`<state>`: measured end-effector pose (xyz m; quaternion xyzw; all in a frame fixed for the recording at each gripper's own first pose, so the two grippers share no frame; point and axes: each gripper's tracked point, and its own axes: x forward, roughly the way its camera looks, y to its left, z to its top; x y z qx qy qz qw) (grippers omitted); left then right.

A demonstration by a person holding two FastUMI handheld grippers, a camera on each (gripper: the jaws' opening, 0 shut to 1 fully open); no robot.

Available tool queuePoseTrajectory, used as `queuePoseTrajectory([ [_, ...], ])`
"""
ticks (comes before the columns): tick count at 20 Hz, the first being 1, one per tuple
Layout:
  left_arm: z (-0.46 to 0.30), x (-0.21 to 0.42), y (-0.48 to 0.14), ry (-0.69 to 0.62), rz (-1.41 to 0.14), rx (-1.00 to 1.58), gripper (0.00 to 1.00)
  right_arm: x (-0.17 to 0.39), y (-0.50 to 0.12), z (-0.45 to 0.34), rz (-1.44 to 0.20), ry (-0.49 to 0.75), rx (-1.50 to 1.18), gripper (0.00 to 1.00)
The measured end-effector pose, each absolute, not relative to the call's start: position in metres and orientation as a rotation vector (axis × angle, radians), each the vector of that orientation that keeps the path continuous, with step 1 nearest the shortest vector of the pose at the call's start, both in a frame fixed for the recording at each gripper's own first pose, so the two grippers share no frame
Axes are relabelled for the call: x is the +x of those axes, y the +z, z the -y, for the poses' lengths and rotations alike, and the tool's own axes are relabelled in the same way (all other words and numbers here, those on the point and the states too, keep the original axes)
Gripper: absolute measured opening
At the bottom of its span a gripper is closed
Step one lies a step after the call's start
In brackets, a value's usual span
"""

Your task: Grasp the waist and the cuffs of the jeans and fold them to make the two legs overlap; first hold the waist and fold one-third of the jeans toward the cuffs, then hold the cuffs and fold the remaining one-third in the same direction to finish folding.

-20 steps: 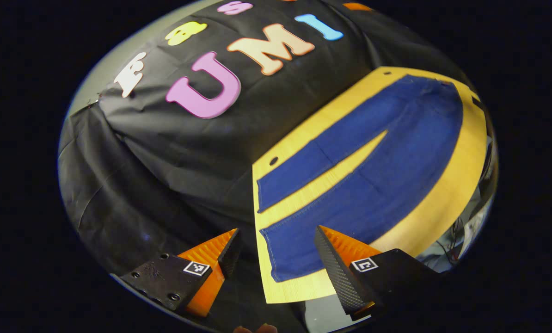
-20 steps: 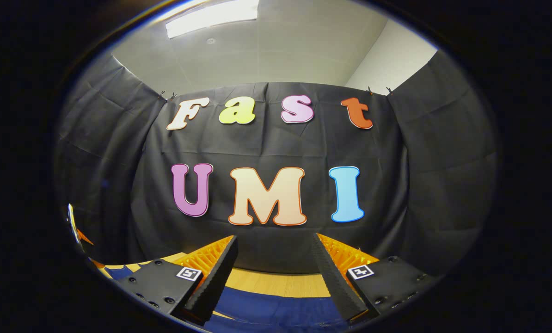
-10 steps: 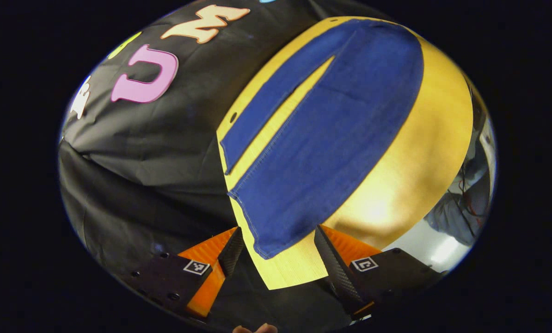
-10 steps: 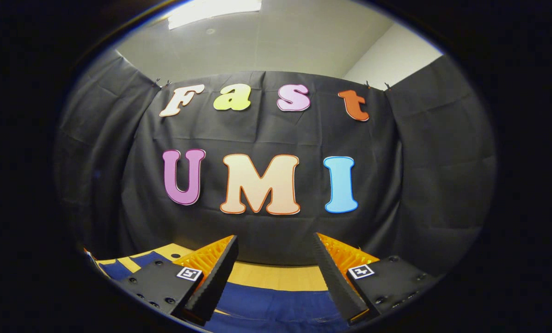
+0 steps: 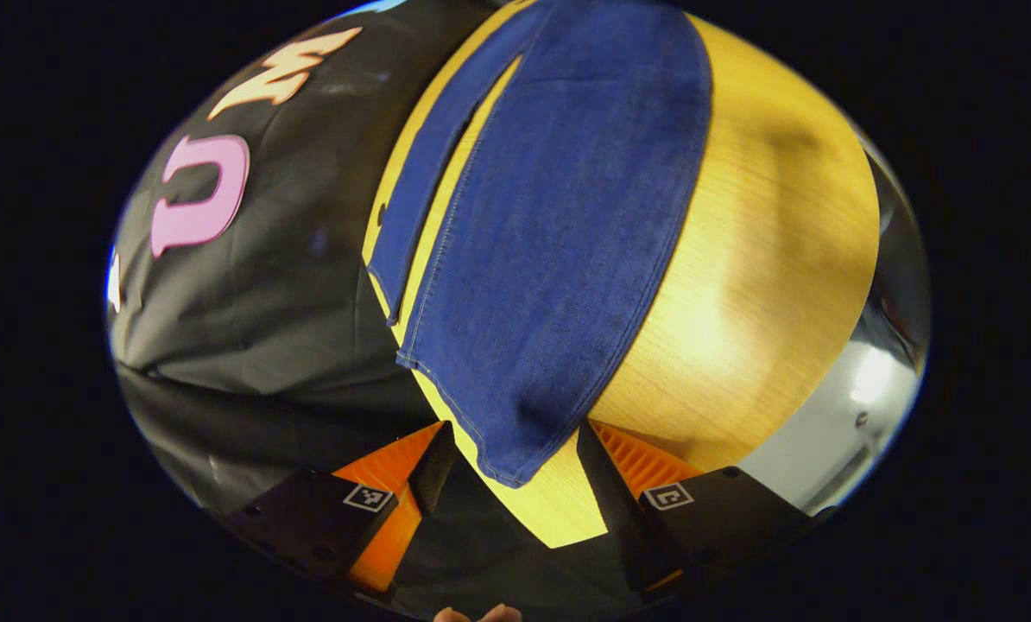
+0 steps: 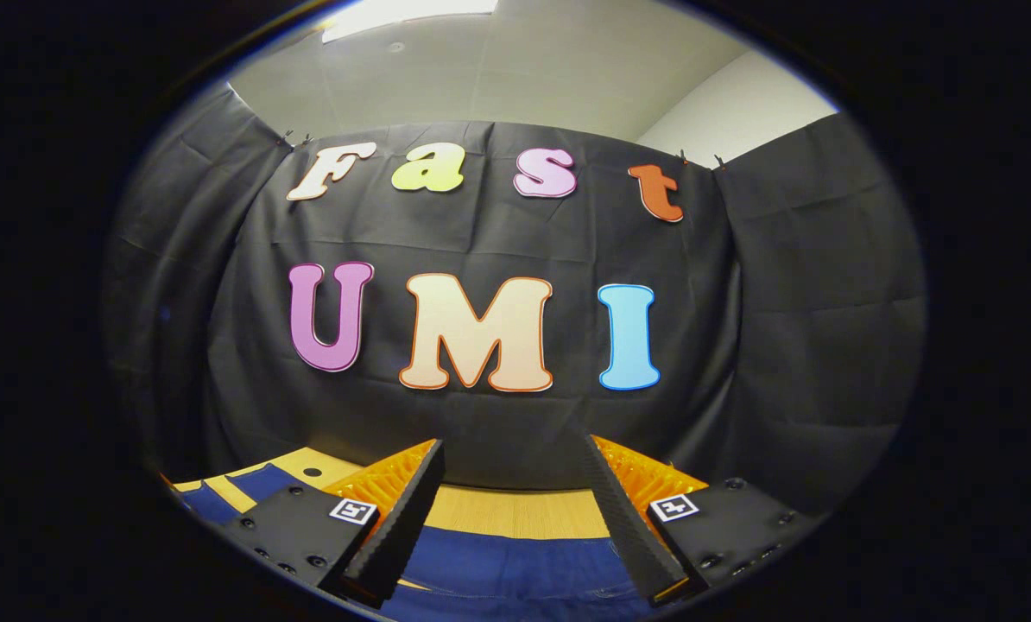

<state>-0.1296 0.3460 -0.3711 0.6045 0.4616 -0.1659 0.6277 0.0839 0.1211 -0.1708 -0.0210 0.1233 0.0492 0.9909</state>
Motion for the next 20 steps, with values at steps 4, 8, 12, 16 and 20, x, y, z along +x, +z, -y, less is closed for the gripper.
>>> queuePoseTrajectory([
  [4,-0.345,-0.125,-0.379,-0.45,-1.063,1.404,0.83,0.084,-0.179,-0.12,-0.259,0.076,-0.045,0.98],
  [8,-0.341,-0.129,-0.389,-0.506,-1.121,1.386,0.64,0.083,-0.182,-0.118,-0.271,0.053,-0.032,0.99],
  [12,-0.341,-0.136,-0.392,-0.517,-1.164,1.361,0.3,0.078,-0.183,-0.111,-0.273,0.049,-0.064,1.0],
  [16,-0.341,-0.14,-0.395,-0.487,-1.192,1.361,0.09,0.073,-0.182,-0.092,-0.294,0.048,-0.095,0.98],
  [20,-0.34,-0.141,-0.394,-0.426,-1.253,1.283,0.0,0.068,-0.173,-0.055,-0.296,0.042,-0.185,0.99],
])
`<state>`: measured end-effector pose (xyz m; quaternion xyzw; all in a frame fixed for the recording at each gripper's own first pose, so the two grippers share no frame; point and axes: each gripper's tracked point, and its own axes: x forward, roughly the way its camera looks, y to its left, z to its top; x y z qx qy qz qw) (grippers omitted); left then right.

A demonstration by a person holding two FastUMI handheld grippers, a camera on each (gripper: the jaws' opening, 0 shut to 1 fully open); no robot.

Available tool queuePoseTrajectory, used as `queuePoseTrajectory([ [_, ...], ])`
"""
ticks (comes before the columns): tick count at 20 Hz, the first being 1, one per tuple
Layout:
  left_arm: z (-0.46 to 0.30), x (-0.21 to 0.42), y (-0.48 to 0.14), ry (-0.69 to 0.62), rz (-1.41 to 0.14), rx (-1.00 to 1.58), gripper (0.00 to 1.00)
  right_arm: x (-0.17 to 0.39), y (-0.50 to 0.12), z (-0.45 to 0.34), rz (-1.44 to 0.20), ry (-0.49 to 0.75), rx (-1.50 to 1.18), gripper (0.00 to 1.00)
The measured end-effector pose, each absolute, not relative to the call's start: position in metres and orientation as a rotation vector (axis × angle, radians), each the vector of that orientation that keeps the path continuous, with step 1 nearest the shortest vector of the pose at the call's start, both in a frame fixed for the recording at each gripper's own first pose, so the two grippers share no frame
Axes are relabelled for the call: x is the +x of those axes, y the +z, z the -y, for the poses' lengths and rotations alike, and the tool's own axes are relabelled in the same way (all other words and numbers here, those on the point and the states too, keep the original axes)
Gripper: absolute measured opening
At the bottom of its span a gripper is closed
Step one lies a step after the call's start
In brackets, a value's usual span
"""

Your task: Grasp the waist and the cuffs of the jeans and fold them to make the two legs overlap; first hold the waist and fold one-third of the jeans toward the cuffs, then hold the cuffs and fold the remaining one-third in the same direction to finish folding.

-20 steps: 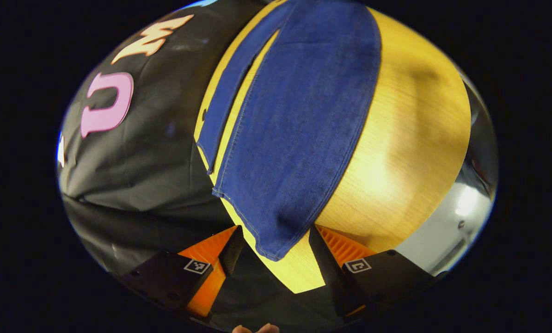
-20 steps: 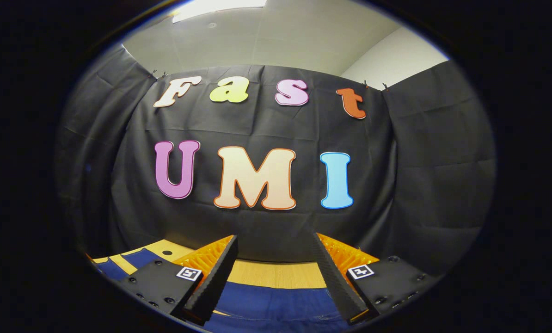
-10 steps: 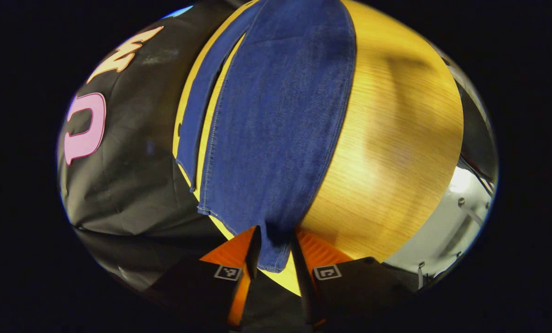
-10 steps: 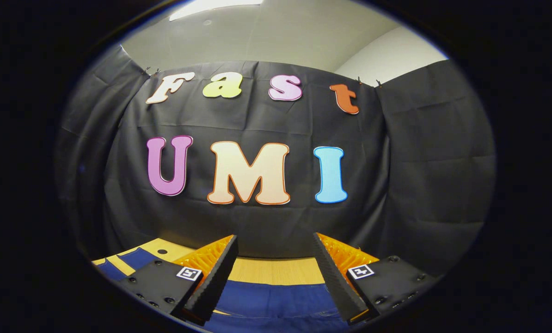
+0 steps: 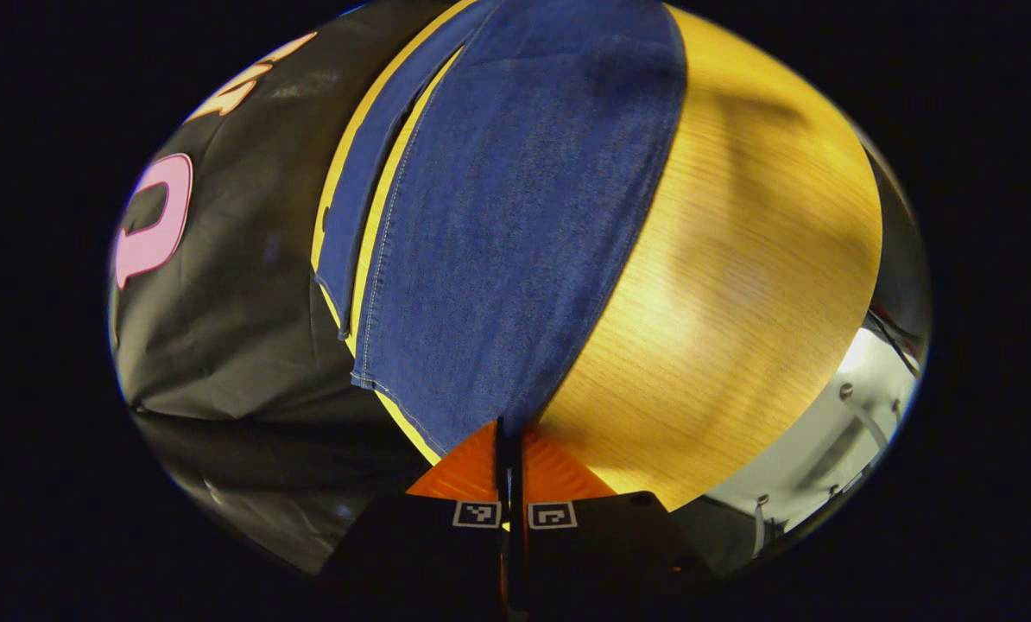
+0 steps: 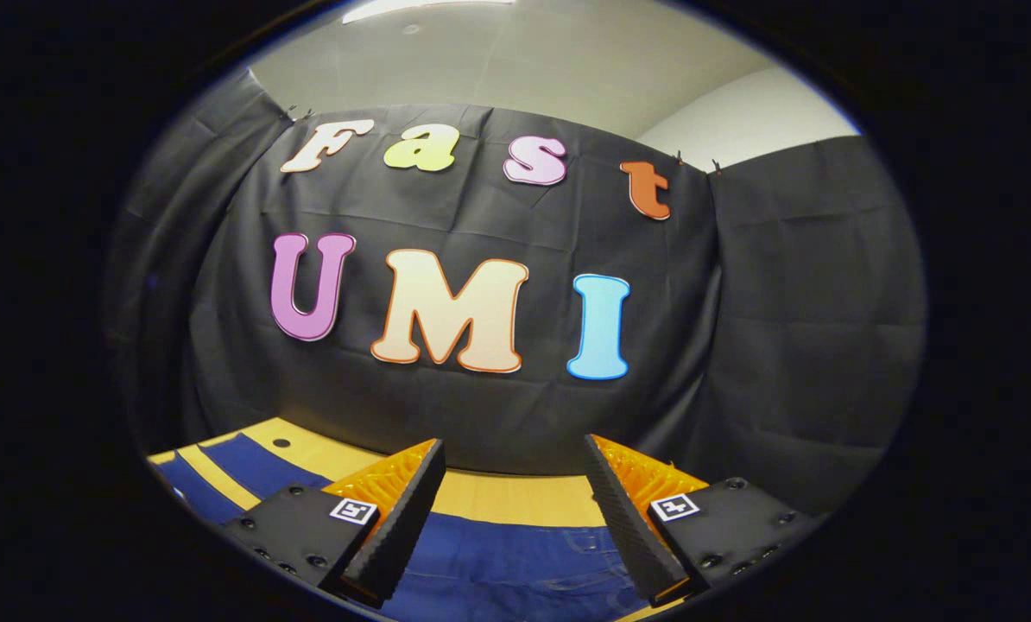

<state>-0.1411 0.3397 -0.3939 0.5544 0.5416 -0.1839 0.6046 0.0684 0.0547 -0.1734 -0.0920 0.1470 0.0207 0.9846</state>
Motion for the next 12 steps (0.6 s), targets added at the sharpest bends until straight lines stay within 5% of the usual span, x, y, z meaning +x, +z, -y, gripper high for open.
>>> queuePoseTrajectory([
  [5,-0.336,-0.128,-0.384,-0.331,-1.316,1.161,0.0,0.039,-0.183,0.004,-0.297,0.086,-0.459,1.0],
  [12,-0.33,-0.107,-0.357,-0.231,-1.285,1.156,0.0,-0.028,-0.257,0.047,-0.387,0.316,-0.836,1.0],
])
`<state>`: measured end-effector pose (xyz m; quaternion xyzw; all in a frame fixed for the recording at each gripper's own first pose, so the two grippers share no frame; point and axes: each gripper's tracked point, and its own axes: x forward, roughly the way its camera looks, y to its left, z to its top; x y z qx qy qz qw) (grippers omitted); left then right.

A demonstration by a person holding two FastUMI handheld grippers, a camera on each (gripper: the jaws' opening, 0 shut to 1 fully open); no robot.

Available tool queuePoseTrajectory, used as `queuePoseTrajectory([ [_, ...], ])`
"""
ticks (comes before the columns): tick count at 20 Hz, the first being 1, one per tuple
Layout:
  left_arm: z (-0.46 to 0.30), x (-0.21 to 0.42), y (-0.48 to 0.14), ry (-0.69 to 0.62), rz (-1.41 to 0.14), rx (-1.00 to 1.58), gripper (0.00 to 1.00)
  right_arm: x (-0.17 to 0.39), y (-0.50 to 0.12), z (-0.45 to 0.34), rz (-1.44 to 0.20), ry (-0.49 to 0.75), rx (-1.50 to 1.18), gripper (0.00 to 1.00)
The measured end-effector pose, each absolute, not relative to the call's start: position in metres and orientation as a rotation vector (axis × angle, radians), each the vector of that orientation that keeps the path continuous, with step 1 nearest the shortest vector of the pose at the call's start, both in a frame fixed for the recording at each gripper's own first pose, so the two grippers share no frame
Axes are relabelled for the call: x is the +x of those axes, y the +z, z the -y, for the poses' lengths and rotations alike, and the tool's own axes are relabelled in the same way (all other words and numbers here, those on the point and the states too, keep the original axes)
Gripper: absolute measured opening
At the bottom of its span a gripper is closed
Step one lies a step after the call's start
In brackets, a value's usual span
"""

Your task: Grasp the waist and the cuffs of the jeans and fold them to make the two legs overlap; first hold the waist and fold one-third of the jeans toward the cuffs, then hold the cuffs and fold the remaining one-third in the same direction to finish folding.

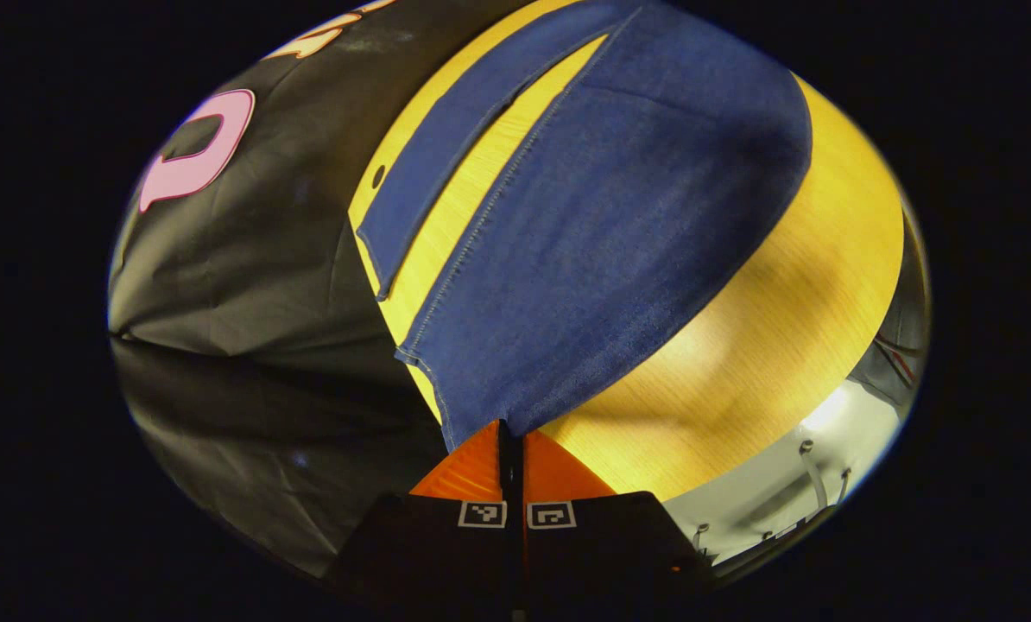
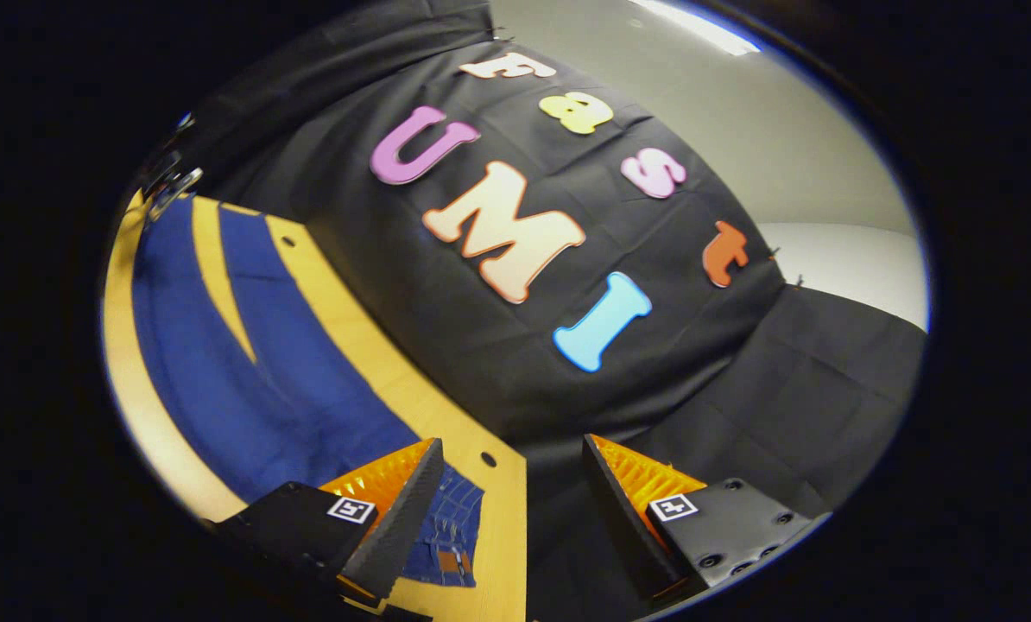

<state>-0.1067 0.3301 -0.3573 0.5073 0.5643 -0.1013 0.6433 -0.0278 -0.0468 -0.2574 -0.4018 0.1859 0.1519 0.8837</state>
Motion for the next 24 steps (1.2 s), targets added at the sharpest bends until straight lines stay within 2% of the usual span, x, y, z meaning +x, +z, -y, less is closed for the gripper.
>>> queuePoseTrajectory([
  [12,-0.312,-0.092,-0.321,-0.121,-1.308,1.161,0.0,-0.114,-0.388,0.107,-0.636,0.632,-1.048,0.99],
  [15,-0.308,-0.091,-0.317,-0.097,-1.318,1.156,0.0,-0.114,-0.419,0.128,-0.715,0.683,-1.103,0.99],
  [24,-0.298,-0.089,-0.303,-0.002,-1.355,1.13,0.0,-0.135,-0.477,0.139,-0.69,0.949,-1.357,0.99],
])
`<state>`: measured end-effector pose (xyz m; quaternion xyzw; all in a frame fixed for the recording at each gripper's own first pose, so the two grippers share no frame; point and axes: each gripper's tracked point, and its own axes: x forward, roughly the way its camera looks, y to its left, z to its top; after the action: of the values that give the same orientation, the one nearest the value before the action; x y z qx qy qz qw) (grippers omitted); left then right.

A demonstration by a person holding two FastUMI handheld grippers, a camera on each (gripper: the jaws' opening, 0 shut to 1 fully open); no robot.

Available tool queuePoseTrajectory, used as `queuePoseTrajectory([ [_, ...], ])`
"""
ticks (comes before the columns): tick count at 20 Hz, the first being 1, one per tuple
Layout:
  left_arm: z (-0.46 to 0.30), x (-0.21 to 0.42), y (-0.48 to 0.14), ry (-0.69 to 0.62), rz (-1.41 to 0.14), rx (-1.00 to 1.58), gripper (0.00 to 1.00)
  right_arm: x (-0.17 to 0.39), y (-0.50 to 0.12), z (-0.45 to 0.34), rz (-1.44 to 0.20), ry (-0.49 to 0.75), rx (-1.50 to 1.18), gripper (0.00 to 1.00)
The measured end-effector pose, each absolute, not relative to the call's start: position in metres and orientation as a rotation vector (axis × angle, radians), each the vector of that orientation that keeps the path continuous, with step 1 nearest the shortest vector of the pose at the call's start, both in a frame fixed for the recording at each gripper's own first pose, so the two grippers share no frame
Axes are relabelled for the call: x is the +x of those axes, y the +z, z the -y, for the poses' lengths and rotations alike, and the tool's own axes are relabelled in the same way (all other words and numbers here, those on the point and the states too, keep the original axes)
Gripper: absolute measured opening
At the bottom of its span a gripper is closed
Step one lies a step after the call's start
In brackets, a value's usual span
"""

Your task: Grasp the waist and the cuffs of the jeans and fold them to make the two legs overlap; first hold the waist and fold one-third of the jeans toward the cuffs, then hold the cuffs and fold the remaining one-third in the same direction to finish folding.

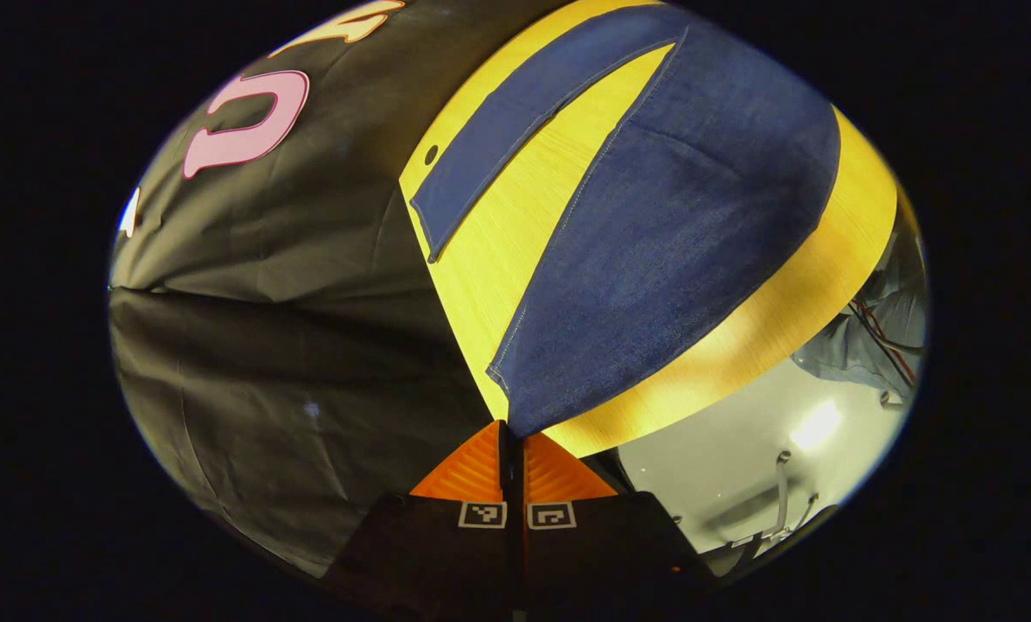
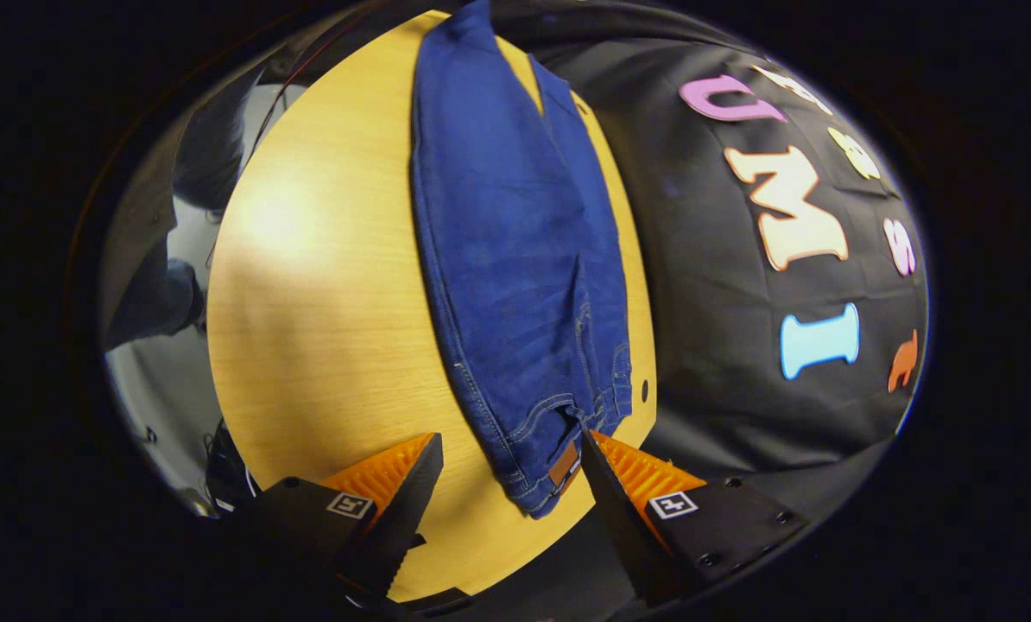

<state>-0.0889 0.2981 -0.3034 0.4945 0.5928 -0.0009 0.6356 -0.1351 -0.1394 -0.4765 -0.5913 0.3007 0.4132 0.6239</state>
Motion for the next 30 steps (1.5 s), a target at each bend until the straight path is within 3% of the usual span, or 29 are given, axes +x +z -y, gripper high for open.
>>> queuePoseTrajectory([
  [2,-0.296,-0.09,-0.302,0.012,-1.368,1.125,0.0,-0.13,-0.479,0.135,-0.66,0.954,-1.382,1.0],
  [8,-0.29,-0.092,-0.299,0.042,-1.379,1.109,0.0,-0.116,-0.491,0.124,-0.656,0.964,-1.482,0.89],
  [14,-0.287,-0.091,-0.3,0.05,-1.391,1.075,0.0,-0.114,-0.508,0.129,-0.741,0.96,-1.48,0.71],
  [15,-0.286,-0.092,-0.301,0.054,-1.391,1.066,0.0,-0.114,-0.511,0.131,-0.752,0.971,-1.478,0.52],
  [17,-0.285,-0.091,-0.3,0.068,-1.388,1.046,0.0,-0.116,-0.513,0.128,-0.751,0.973,-1.475,0.32],
  [18,-0.285,-0.089,-0.299,0.08,-1.385,1.033,0.0,-0.117,-0.506,0.122,-0.726,0.966,-1.455,0.1],
  [19,-0.283,-0.088,-0.299,0.099,-1.372,1.012,0.0,-0.111,-0.511,0.129,-0.744,0.95,-1.402,0.05],
  [25,-0.264,-0.062,-0.296,0.226,-1.25,0.809,0.0,-0.062,-0.45,0.121,-0.678,0.709,-1.15,0.06],
  [30,-0.255,-0.046,-0.287,0.23,-1.173,0.72,0.0,-0.01,-0.406,0.105,-0.623,0.501,-1.002,0.04],
])
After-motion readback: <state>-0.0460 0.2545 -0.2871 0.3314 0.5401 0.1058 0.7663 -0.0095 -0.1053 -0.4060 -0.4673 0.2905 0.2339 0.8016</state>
